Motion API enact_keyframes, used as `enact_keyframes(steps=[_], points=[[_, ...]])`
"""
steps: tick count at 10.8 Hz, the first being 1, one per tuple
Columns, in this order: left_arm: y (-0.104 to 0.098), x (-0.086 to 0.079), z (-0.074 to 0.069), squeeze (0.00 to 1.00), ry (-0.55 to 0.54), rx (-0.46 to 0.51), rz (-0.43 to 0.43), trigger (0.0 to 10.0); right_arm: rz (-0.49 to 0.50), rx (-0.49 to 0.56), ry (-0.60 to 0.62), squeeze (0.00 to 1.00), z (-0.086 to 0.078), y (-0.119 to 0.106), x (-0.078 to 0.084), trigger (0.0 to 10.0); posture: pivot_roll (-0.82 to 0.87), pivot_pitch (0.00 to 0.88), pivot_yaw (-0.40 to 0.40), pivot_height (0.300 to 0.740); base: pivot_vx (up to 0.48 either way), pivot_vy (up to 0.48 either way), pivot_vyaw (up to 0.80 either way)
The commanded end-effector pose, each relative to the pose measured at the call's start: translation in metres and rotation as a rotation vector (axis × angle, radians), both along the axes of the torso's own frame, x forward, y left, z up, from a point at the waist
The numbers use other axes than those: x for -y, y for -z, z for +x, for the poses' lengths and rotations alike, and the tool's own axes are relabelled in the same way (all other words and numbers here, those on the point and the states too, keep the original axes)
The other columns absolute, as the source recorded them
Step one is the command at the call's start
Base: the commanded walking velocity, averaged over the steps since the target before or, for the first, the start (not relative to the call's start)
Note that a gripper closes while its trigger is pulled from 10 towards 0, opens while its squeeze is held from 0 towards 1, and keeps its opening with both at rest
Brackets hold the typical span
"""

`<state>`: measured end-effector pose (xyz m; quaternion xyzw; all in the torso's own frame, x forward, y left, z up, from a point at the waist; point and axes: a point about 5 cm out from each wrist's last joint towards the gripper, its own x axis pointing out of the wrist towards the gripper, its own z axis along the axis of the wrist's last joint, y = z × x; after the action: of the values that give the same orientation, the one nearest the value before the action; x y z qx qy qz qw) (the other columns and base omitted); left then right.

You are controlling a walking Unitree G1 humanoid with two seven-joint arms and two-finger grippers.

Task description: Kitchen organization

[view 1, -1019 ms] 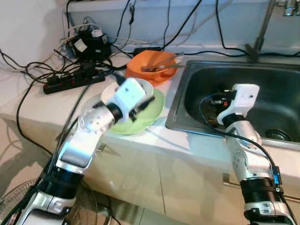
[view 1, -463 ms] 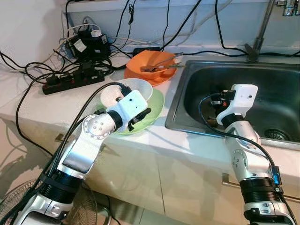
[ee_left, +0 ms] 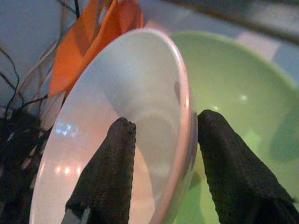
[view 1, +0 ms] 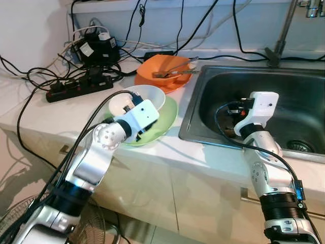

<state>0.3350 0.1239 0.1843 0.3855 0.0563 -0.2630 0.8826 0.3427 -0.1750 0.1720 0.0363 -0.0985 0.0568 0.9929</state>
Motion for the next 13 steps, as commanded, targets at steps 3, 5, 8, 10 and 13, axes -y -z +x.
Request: enact_keyframes(steps=[3, 5, 8, 10, 13], points=[[0.000, -0.005, 0.006, 0.00, -0.044, 0.014, 0.055, 0.0, -0.007, 0.014, -0.002, 0.00, 0.000, -0.005, -0.001, 10.0, 0.06, 0.000, 0.139, 0.740, 0.000, 0.000, 0.00], [0.000, -0.003, 0.007, 0.00, -0.039, 0.021, 0.060, 0.0, -0.010, 0.014, 0.003, 0.00, 0.000, -0.006, -0.001, 10.0, 0.06, 0.000, 0.139, 0.740, 0.000, 0.000, 0.00], [-0.004, 0.000, 0.008, 0.00, -0.031, 0.049, 0.065, 0.0, -0.008, 0.015, 0.006, 0.00, 0.001, -0.007, -0.001, 10.0, 0.07, 0.000, 0.136, 0.740, 0.000, 0.000, 0.00], [-0.006, 0.001, 0.009, 0.00, -0.029, 0.061, 0.065, 0.0, -0.008, 0.014, 0.010, 0.00, 0.002, -0.007, 0.000, 10.0, 0.07, 0.000, 0.137, 0.740, 0.000, 0.000, 0.00], [-0.027, 0.006, 0.014, 0.00, -0.012, 0.242, 0.101, 0.0, -0.006, 0.018, 0.015, 0.00, 0.003, -0.008, 0.000, 10.0, 0.07, 0.000, 0.137, 0.740, 0.000, 0.000, 0.00]])
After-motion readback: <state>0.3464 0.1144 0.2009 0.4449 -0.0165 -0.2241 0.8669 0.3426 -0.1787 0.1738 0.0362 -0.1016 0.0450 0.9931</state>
